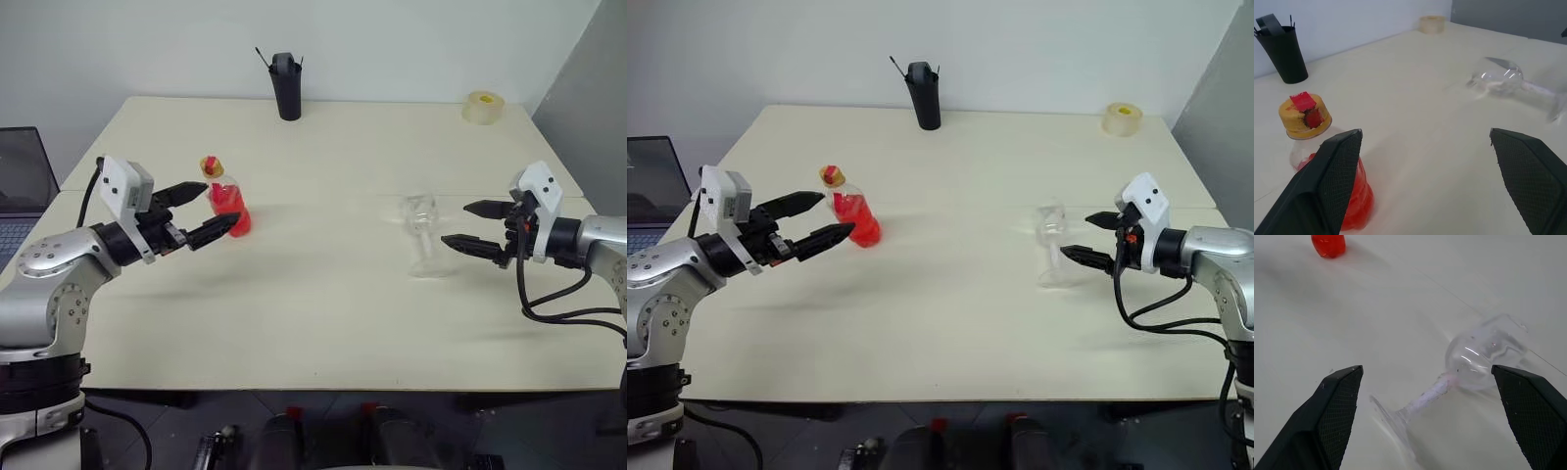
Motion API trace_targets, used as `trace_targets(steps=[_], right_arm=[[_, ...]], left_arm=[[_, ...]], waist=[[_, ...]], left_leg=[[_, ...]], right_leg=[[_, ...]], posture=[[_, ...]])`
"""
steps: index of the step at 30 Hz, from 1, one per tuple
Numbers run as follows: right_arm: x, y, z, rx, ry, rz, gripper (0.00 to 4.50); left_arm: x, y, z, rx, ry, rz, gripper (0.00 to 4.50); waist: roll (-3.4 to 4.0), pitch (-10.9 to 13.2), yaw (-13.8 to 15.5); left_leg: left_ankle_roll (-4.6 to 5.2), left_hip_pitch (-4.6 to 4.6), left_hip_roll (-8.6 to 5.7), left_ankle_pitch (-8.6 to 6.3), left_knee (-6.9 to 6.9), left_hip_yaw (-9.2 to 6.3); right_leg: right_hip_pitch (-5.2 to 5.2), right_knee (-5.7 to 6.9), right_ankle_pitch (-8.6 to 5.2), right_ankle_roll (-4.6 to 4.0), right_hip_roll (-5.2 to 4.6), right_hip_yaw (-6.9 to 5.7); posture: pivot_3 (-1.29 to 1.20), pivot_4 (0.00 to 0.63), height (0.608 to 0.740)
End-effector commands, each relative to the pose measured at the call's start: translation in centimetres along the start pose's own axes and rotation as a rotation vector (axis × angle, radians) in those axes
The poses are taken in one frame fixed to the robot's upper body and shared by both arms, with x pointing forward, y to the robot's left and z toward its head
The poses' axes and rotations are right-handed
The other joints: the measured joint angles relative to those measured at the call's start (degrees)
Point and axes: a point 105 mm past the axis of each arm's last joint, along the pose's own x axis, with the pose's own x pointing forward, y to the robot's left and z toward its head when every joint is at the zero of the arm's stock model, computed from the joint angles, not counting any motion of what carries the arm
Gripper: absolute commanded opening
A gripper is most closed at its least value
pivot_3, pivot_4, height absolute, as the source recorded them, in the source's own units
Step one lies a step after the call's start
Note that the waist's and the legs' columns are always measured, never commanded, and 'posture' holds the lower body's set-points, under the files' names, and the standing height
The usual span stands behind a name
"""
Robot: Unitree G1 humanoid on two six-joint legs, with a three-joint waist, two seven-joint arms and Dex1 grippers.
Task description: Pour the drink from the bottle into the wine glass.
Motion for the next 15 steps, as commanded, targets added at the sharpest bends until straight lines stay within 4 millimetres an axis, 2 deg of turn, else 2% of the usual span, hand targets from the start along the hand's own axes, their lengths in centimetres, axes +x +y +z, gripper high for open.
trace_targets(steps=[1, 7, 11, 15], right_arm=[[-1.0, -0.3, 1.6, -0.044, -0.037, -0.028, 4.5], [-1.1, -0.2, 1.9, -0.051, -0.037, -0.02, 4.5], [-0.7, 0.5, 2.2, -0.056, -0.044, 0.011, 4.5], [0.1, 1.5, 2.4, -0.057, -0.056, 0.048, 4.5]], left_arm=[[0.1, 0.3, 1.3, 0.067, -0.019, 0.004, 4.48], [-0.1, 0.7, 1.4, 0.034, -0.042, 0.027, 4.48], [-0.6, 0.9, 0.6, 0.017, -0.038, 0.058, 4.48], [-0.5, 1.4, 0.6, 0.015, -0.056, 0.098, 4.48]], waist=[[0.0, 0.0, 0.0], [0.0, 0.0, 0.0], [0.01, 0.0, -0.1], [0.01, 0.0, 0.0]], left_leg=[[0.0, 0.0, 0.0, 0.0, 0.0, 0.0], [0.0, 0.0, 0.0, 0.0, 0.0, 0.01], [0.0, 0.01, 0.02, 0.0, 0.0, 0.01], [0.0, -0.01, 0.01, 0.0, 0.02, -0.01]], right_leg=[[0.0, 0.0, 0.0, 0.0, 0.0, 0.0], [0.0, 0.0, 0.0, 0.0, 0.0, 0.01], [0.0, 0.01, 0.0, 0.0, 0.01, 0.02], [0.0, 0.01, 0.0, 0.0, 0.0, 0.0]], posture=[[0.0, 0.15, 0.74], [0.0, 0.15, 0.74], [0.0, 0.15, 0.74], [0.0, 0.15, 0.74]])
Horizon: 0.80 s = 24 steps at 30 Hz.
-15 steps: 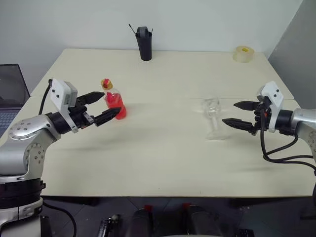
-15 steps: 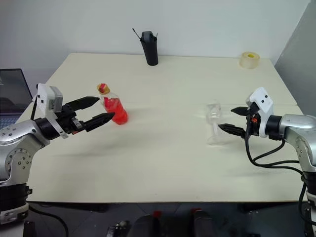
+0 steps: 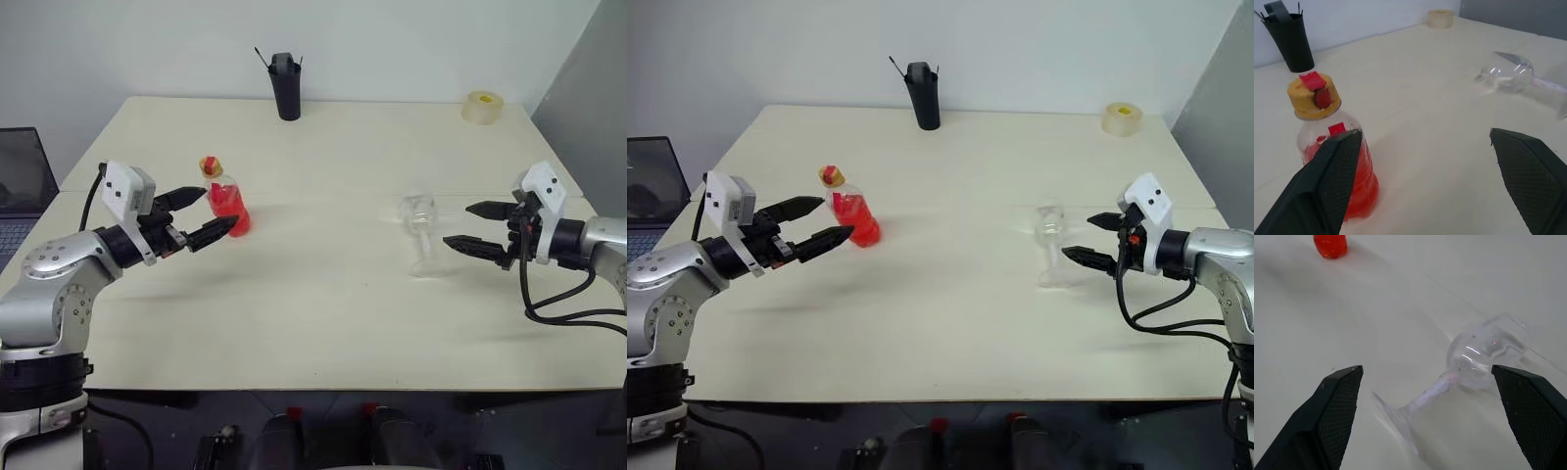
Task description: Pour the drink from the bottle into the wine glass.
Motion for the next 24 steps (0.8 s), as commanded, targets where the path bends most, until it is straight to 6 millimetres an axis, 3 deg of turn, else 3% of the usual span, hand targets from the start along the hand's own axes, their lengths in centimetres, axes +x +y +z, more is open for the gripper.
trace_targets(steps=[1, 13, 16, 20, 24], right_arm=[[0.3, 1.1, 1.5, -0.044, -0.039, 0.036, 4.5], [1.9, 2.9, 2.2, -0.035, -0.074, 0.104, 4.5], [2.3, 3.2, 2.3, -0.036, -0.076, 0.121, 4.5], [3.1, 4.1, 2.7, -0.038, -0.088, 0.168, 4.5], [3.6, 5.1, 3.0, -0.041, -0.095, 0.206, 4.5]], left_arm=[[-0.3, 0.8, 1.5, 0.035, -0.068, 0.053, 4.48], [-0.9, 3.2, -0.3, 0.003, -0.054, 0.258, 4.48], [-1.1, 3.9, -1.6, -0.009, -0.032, 0.331, 4.48], [1.0, 4.1, -3.4, -0.021, 0.005, 0.416, 4.48], [3.4, 3.3, -3.8, -0.03, 0.0, 0.403, 4.48]], waist=[[0.0, 0.0, 0.0], [0.0, 0.0, 0.0], [0.0, 0.0, 0.0], [-0.01, 0.0, 0.0], [-0.03, 0.0, 0.2]], left_leg=[[0.0, 0.0, 0.0, 0.0, 0.0, -0.01], [0.0, -0.01, 0.0, 0.0, 0.0, -0.02], [0.0, 0.0, 0.0, 0.0, 0.0, -0.02], [0.0, 0.01, 0.0, 0.0, 0.01, -0.02], [0.0, -0.07, -0.03, 0.0, 0.05, -0.06]], right_leg=[[0.0, 0.0, 0.0, 0.0, 0.0, 0.0], [0.0, 0.0, 0.0, 0.0, -0.01, -0.01], [0.0, 0.0, 0.0, 0.0, -0.02, -0.01], [0.0, 0.02, 0.0, 0.0, -0.02, -0.01], [0.01, 0.0, 0.01, 0.0, -0.03, -0.05]], posture=[[0.0, 0.15, 0.74], [0.0, 0.15, 0.74], [0.0, 0.15, 0.74], [0.0, 0.15, 0.74], [0.0, 0.15, 0.74]])
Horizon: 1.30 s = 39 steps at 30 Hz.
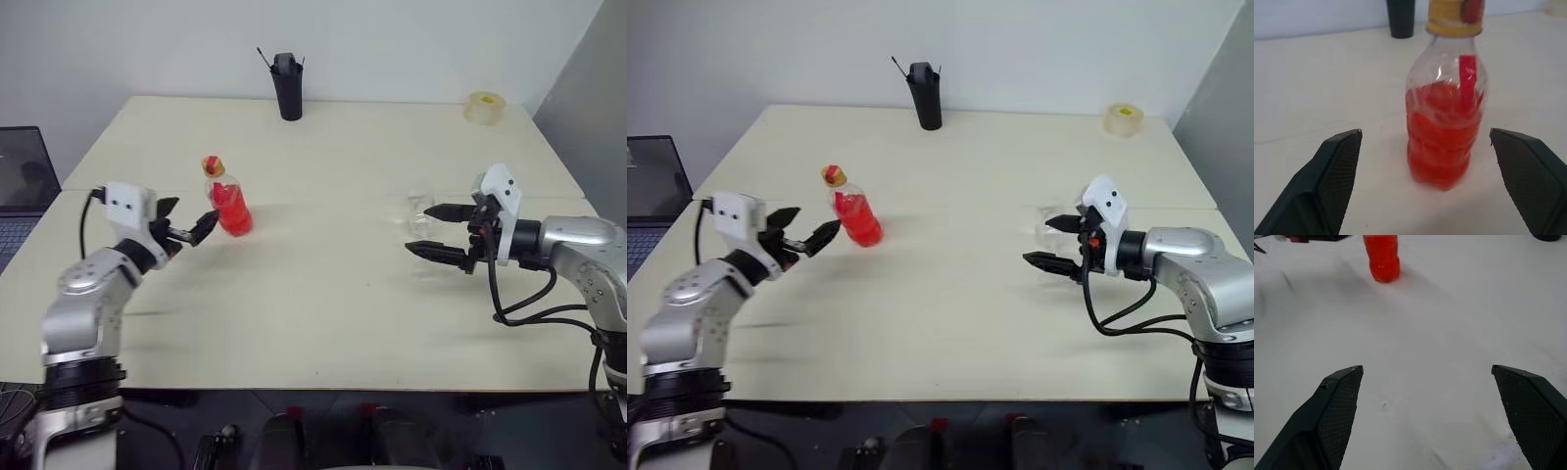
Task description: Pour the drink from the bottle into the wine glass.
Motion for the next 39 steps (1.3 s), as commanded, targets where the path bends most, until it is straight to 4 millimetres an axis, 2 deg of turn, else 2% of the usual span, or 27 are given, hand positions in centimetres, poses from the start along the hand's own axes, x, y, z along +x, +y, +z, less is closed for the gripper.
trace_targets(steps=[1, 4, 13, 19, 21, 31, 35, 39], right_arm=[[0.1, 1.0, 1.5, -0.051, -0.032, 0.032, 4.5], [0.1, 1.2, 1.7, -0.052, -0.035, 0.034, 4.5], [1.7, 3.1, 2.5, -0.054, -0.082, 0.086, 4.5], [3.0, 3.7, 3.2, -0.06, -0.114, 0.081, 4.5], [2.9, 3.6, 3.2, -0.052, -0.117, 0.076, 4.5], [2.2, 3.3, 2.5, -0.049, -0.084, 0.065, 4.5], [2.1, 3.3, 2.5, -0.046, -0.084, 0.064, 4.5], [1.8, 3.1, 2.3, -0.045, -0.073, 0.05, 4.5]], left_arm=[[1.2, -1.1, 1.6, 0.051, -0.057, -0.02, 4.48], [1.6, -1.5, 1.6, 0.055, -0.059, -0.027, 4.48], [2.5, 0.0, 1.8, 0.086, -0.062, 0.069, 4.48], [3.6, -1.1, 1.1, 0.071, -0.062, 0.045, 4.48], [4.4, -1.8, 1.1, 0.08, -0.071, 0.029, 4.48], [7.3, -1.2, 1.2, 0.065, -0.1, 0.12, 4.48], [8.4, -1.9, 1.2, 0.123, -0.104, 0.115, 4.48], [9.3, -3.0, 1.2, 0.09, -0.126, 0.086, 3.56]], waist=[[0.0, 0.0, 0.1], [0.0, 0.0, 0.1], [-0.01, 0.0, -0.2], [-0.01, 0.0, -0.1], [-0.01, 0.0, 0.0], [-0.02, 0.0, 0.0], [-0.02, 0.0, 0.0], [-0.02, 0.0, 0.1]], left_leg=[[0.0, -0.01, -0.02, 0.0, 0.0, 0.0], [0.0, -0.01, -0.03, 0.0, -0.01, 0.0], [0.0, 0.04, 0.01, 0.0, -0.02, 0.0], [-0.01, 0.03, 0.0, 0.01, -0.01, -0.01], [-0.01, 0.01, -0.01, 0.01, 0.0, -0.02], [0.0, 0.0, -0.07, 0.0, 0.01, -0.03], [0.0, 0.0, -0.09, 0.0, 0.01, -0.03], [0.0, -0.02, -0.16, 0.0, 0.02, -0.03]], right_leg=[[0.0, -0.02, 0.0, 0.0, -0.03, 0.0], [0.0, -0.02, 0.0, 0.0, -0.05, 0.0], [0.0, 0.04, 0.0, 0.0, 0.0, 0.01], [0.0, 0.03, 0.0, 0.0, -0.02, -0.02], [0.0, 0.03, 0.0, 0.0, -0.02, -0.03], [-0.01, 0.03, 0.0, 0.0, -0.04, -0.06], [-0.01, 0.02, 0.0, 0.0, -0.03, -0.06], [-0.01, 0.01, 0.0, 0.0, -0.06, -0.07]], posture=[[0.0, 0.15, 0.74], [0.0, 0.15, 0.74], [0.0, 0.15, 0.74], [0.0, 0.15, 0.74], [0.0, 0.15, 0.74], [0.0, 0.15, 0.74], [0.0, 0.15, 0.74], [0.0, 0.15, 0.74]])
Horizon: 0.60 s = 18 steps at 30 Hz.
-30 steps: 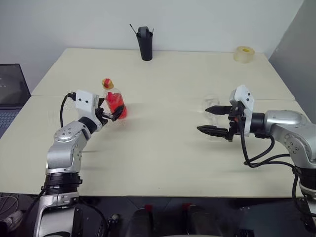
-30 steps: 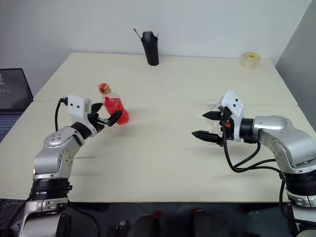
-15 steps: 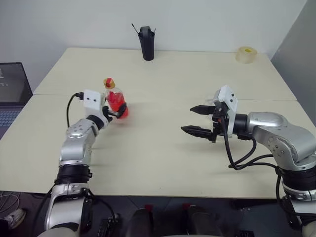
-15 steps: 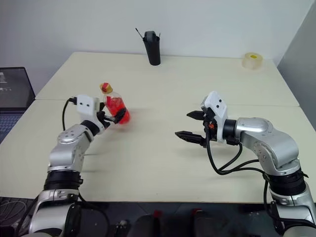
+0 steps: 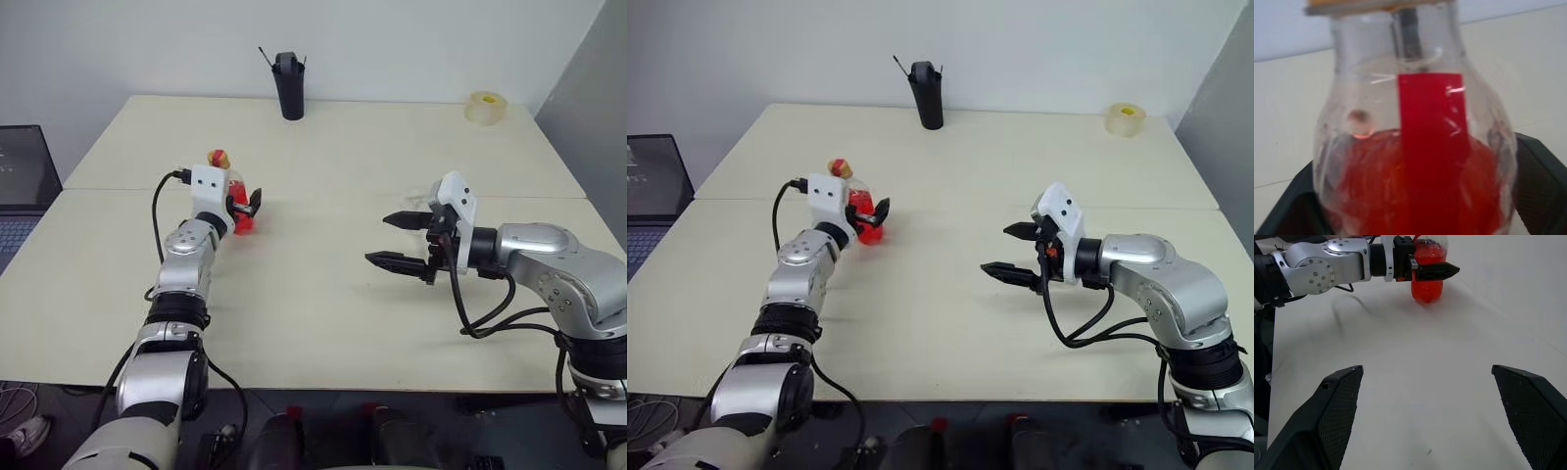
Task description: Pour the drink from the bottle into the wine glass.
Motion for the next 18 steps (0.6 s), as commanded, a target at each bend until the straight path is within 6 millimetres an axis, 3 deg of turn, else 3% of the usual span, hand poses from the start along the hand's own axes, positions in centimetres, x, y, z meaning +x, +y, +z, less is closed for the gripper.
trace_targets(steps=[1, 3, 8, 15, 18], right_arm=[[-0.9, -0.1, 1.0, -0.043, -0.019, -0.027, 4.5], [-1.1, -0.3, 1.2, -0.045, -0.019, -0.038, 4.5], [-1.5, -0.4, 1.6, -0.054, -0.028, -0.056, 4.5], [-0.9, -1.2, 5.5, -0.12, -0.187, -0.202, 4.5], [0.2, 0.1, 6.8, -0.105, -0.228, -0.196, 4.5]], left_arm=[[0.8, -0.8, 1.0, -0.001, -0.048, -0.011, 3.26], [0.9, -1.0, 0.6, -0.007, -0.043, -0.011, 2.78], [0.8, -1.7, 0.6, -0.027, -0.07, -0.045, 2.25], [-0.5, -4.0, 3.6, -0.082, -0.197, -0.274, 2.21], [-2.1, -7.1, 5.4, -0.116, -0.226, -0.455, 2.21]], waist=[[0.0, 0.0, 0.0], [0.0, 0.0, 0.1], [0.0, 0.0, 0.1], [0.01, 0.0, -0.1], [0.01, 0.0, -0.2]], left_leg=[[0.0, 0.0, -0.01, 0.0, 0.0, 0.0], [0.0, 0.0, -0.07, 0.0, 0.0, 0.01], [0.0, 0.0, -0.17, 0.0, 0.0, -0.03], [-0.11, -0.02, 0.03, 0.06, -0.01, -0.03], [-0.17, -0.04, 0.13, 0.1, -0.01, -0.04]], right_leg=[[0.0, 0.0, 0.0, 0.0, -0.01, 0.0], [0.0, -0.01, 0.0, 0.0, -0.03, 0.0], [0.0, 0.0, 0.0, 0.0, -0.06, -0.02], [-0.01, 0.02, 0.0, 0.01, -0.07, -0.02], [-0.03, 0.03, 0.0, 0.0, 0.0, -0.02]], posture=[[0.0, 0.15, 0.74], [0.0, 0.15, 0.74], [0.0, 0.15, 0.74], [0.0, 0.15, 0.74], [0.0, 0.15, 0.74]])
